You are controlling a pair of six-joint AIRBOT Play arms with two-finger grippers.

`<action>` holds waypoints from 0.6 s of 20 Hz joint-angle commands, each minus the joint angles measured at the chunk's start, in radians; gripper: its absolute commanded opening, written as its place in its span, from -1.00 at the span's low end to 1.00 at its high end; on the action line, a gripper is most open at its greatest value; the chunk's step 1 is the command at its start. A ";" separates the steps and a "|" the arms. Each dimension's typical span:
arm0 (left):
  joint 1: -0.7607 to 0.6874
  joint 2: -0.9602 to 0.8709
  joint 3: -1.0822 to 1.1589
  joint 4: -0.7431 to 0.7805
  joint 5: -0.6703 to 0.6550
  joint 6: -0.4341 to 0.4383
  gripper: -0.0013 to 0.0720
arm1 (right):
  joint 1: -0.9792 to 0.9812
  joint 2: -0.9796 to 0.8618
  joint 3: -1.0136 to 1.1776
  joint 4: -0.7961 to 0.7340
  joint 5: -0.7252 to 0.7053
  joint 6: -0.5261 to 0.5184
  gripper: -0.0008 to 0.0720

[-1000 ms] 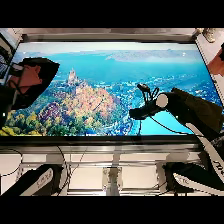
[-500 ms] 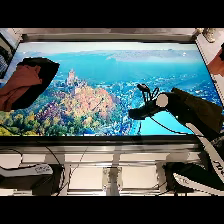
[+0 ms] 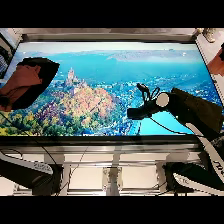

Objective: Fold the clothes and pants, and hang the long-sleeved shirts on hangers.

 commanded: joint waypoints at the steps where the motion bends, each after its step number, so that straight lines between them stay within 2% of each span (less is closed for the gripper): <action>1: -0.012 -0.037 0.037 -0.200 0.000 0.160 0.90 | 0.001 0.000 0.000 0.032 -0.029 0.001 -0.94; 8: -0.008 -0.037 0.037 -0.197 -0.034 0.184 0.89 | 0.001 0.000 0.000 0.032 -0.042 0.000 -0.94; 10: -0.008 -0.037 0.037 -0.142 -0.029 0.171 0.34 | 0.001 0.000 0.000 0.032 -0.042 0.000 -0.94; 12: -0.006 -0.036 0.037 -0.047 -0.021 0.100 0.33 | 0.001 0.000 0.000 0.032 -0.043 0.000 -0.94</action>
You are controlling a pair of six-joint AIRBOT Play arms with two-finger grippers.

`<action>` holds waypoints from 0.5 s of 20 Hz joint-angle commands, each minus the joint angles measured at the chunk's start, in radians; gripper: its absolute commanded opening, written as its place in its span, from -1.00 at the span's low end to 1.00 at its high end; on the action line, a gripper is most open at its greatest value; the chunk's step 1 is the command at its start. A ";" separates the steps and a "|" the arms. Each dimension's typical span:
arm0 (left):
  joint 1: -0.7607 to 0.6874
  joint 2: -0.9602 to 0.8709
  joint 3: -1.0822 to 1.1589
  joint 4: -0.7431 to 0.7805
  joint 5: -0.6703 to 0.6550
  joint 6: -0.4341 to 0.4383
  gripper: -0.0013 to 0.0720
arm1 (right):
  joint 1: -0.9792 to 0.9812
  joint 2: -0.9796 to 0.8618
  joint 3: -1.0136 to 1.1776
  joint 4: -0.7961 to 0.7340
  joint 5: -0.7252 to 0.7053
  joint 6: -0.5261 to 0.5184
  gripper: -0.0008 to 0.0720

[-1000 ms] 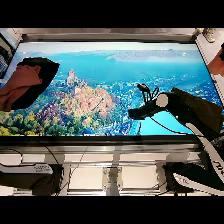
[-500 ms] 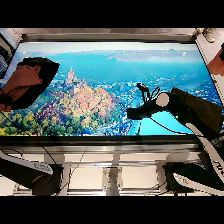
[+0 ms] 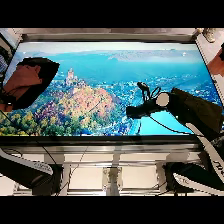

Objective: Fold the clothes and pants, and hang the long-sleeved shirts on hangers.

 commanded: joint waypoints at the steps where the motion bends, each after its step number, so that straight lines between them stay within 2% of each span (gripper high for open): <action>1: 0.005 0.002 0.001 0.121 0.013 -0.085 0.33 | 0.001 0.000 0.000 0.001 -0.002 0.000 -0.94; 7: 0.011 0.000 0.001 0.122 0.050 -0.097 0.33 | 0.001 0.000 0.000 0.002 -0.002 0.000 -0.94; 10: 0.015 -0.015 0.001 0.122 0.064 -0.150 0.33 | 0.001 0.000 0.000 0.002 -0.003 0.000 -0.94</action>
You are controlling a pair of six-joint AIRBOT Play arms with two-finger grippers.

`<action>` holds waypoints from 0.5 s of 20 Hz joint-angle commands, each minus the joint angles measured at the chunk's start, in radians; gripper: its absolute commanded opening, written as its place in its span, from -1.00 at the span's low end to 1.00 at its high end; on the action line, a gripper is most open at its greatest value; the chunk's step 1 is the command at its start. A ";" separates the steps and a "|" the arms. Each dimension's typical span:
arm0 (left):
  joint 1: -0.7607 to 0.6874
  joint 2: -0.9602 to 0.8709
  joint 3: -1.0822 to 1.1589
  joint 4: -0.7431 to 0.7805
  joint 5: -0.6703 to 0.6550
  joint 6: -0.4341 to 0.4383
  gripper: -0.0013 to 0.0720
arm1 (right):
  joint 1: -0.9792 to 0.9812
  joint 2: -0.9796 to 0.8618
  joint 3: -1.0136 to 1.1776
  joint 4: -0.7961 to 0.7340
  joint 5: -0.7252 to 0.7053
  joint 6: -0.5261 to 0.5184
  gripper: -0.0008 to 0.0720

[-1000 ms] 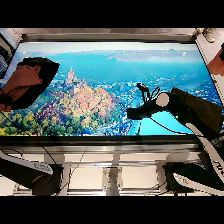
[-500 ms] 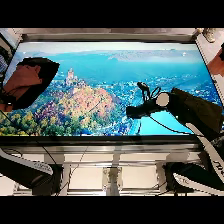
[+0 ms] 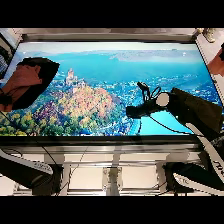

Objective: Fold the clothes and pants, and hang the long-sleeved shirts on hangers.

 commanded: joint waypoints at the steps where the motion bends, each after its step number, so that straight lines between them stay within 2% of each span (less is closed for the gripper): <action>1: 0.003 -0.026 0.000 0.003 0.006 -0.045 0.33 | 0.001 0.000 0.000 0.001 0.000 0.001 -0.94; 3: 0.004 -0.063 0.000 0.001 -0.030 -0.045 0.29 | 0.001 0.000 0.000 0.010 0.000 0.000 -0.94; 4: 0.004 -0.076 0.000 0.001 -0.045 -0.046 -0.16 | 0.001 0.000 0.000 0.015 0.000 0.000 -0.94; 5: 0.005 -0.079 0.000 0.005 -0.053 -0.063 -0.77 | 0.001 0.000 0.000 0.018 0.000 0.000 -0.94; 6: 0.005 -0.073 0.000 0.005 -0.057 -0.091 -0.88 | 0.001 0.000 0.000 0.018 0.000 0.000 -0.94; 8: 0.002 -0.029 0.001 0.003 -0.059 -0.145 -0.88 | 0.001 0.000 0.000 0.018 0.000 0.000 -0.94; 10: -0.019 0.054 0.001 -0.027 -0.056 -0.153 -0.88 | 0.001 0.000 0.000 0.018 0.000 0.000 -0.94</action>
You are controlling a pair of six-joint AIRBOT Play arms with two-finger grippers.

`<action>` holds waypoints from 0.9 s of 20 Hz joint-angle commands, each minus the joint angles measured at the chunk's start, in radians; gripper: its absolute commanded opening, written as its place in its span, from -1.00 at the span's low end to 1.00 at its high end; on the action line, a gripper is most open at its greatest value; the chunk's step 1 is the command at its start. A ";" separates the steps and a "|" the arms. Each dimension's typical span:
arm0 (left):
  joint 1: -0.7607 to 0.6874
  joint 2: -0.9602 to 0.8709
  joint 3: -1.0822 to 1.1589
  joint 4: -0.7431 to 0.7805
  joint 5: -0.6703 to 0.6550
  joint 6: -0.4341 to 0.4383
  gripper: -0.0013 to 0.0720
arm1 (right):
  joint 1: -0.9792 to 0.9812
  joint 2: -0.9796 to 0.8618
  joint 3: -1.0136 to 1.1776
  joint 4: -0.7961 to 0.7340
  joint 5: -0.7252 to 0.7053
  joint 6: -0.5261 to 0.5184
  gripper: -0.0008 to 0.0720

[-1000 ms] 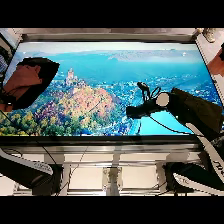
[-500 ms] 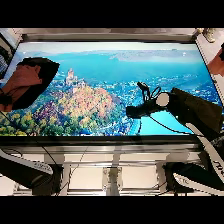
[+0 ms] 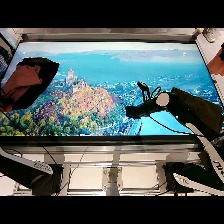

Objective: Fold the clothes and pants, and hang the long-sleeved shirts on hangers.

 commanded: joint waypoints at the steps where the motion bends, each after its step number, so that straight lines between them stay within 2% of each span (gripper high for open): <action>1: -0.027 0.108 0.001 -0.090 -0.007 -0.034 -0.88 | 0.001 0.000 0.000 0.001 -0.003 -0.002 -0.94; 2: -0.041 0.152 0.000 -0.181 -0.018 0.012 -0.88 | 0.001 0.000 0.000 0.002 -0.017 -0.005 -0.94; 5: -0.122 0.296 0.001 -0.550 -0.111 0.341 -0.88 | 0.001 0.000 0.000 0.003 -0.020 -0.043 -0.88; 6: -0.167 0.346 0.001 -0.638 -0.169 0.409 -0.89 | 0.001 0.000 0.000 0.003 -0.011 -0.065 -0.71; 7: -0.217 0.392 0.001 -0.697 -0.229 0.443 -0.88 | 0.001 0.001 0.000 0.003 -0.004 -0.098 -0.41; 8: -0.281 0.439 0.002 -0.738 -0.298 0.465 -0.89 | 0.001 0.005 0.000 0.013 -0.003 -0.161 -0.22; 11: -0.496 0.552 0.011 -0.760 -0.484 0.468 -0.89 | 0.001 0.050 0.000 0.030 -0.024 -0.329 -0.21; 13: -0.648 0.597 0.056 -0.774 -0.601 0.468 -0.89 | 0.001 0.102 0.000 0.022 -0.023 -0.426 -0.04; 16: -0.835 0.616 0.173 -0.781 -0.671 0.462 -0.89 | 0.001 0.175 0.000 0.000 -0.021 -0.537 -0.04; 18: -0.907 0.615 0.229 -0.781 -0.672 0.445 -0.89 | 0.001 0.205 0.000 -0.018 -0.012 -0.588 -0.03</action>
